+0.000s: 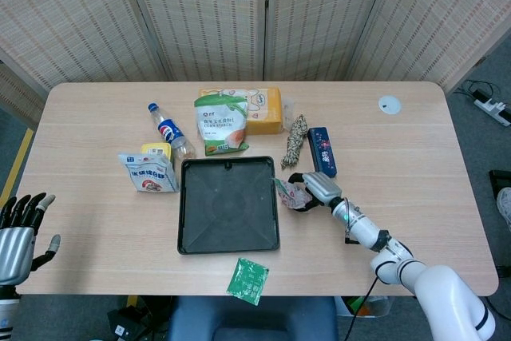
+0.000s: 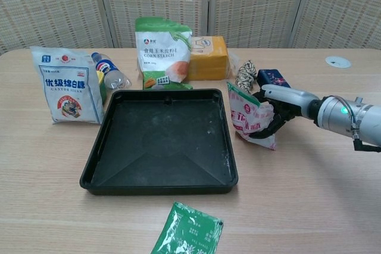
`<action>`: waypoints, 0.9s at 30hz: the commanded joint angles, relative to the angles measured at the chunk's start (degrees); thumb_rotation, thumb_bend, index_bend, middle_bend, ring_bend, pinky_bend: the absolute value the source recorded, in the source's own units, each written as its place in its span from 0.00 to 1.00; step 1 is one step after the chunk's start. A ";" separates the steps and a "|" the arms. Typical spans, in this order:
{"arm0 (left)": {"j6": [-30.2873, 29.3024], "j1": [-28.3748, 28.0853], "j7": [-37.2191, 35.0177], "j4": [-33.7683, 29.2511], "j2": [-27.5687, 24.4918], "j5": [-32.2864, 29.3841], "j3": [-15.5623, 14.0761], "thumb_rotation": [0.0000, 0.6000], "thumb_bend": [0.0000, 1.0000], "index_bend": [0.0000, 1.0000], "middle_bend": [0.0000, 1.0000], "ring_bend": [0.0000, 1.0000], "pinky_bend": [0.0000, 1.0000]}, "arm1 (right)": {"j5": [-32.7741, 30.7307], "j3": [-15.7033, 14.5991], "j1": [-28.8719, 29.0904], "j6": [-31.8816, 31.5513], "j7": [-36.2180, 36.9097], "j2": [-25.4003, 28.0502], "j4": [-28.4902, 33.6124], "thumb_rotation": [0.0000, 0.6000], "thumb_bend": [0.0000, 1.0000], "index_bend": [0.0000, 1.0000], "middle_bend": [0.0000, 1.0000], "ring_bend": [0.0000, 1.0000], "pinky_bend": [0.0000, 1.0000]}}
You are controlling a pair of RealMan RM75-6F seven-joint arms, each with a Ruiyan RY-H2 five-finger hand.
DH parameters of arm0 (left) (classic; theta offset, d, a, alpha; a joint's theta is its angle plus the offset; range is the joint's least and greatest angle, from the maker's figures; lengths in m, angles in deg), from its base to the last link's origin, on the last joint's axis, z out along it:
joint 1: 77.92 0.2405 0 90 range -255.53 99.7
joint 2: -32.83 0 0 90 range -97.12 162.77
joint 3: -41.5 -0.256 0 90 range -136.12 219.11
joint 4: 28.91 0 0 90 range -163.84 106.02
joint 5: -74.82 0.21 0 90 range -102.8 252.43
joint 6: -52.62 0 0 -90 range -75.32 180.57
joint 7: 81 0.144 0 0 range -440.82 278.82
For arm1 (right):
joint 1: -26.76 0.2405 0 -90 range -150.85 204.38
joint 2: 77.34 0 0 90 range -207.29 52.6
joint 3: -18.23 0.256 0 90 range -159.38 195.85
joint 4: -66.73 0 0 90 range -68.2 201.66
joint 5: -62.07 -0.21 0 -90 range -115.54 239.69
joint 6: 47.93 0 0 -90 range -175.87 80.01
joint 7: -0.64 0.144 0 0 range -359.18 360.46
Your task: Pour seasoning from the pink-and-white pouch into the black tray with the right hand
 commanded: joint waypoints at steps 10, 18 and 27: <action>-0.53 0.32 -1.46 0.90 0.02 0.42 -0.01 1.00 0.44 0.15 0.13 0.10 0.00 | -2.97 6.35 -1.39 -9.31 -16.95 5.34 10.49 1.00 0.27 0.75 0.66 1.00 1.00; -0.78 0.37 -2.57 1.69 0.40 1.00 -0.10 1.00 0.44 0.15 0.13 0.10 0.00 | -5.44 10.87 2.59 -7.71 -44.06 9.66 20.77 1.00 0.27 0.75 0.66 1.00 1.00; -1.32 1.06 -4.27 3.01 0.32 0.61 -0.11 1.00 0.44 0.15 0.13 0.10 0.00 | -11.07 14.10 8.06 -0.73 -66.61 8.73 24.86 1.00 0.27 0.75 0.66 1.00 1.00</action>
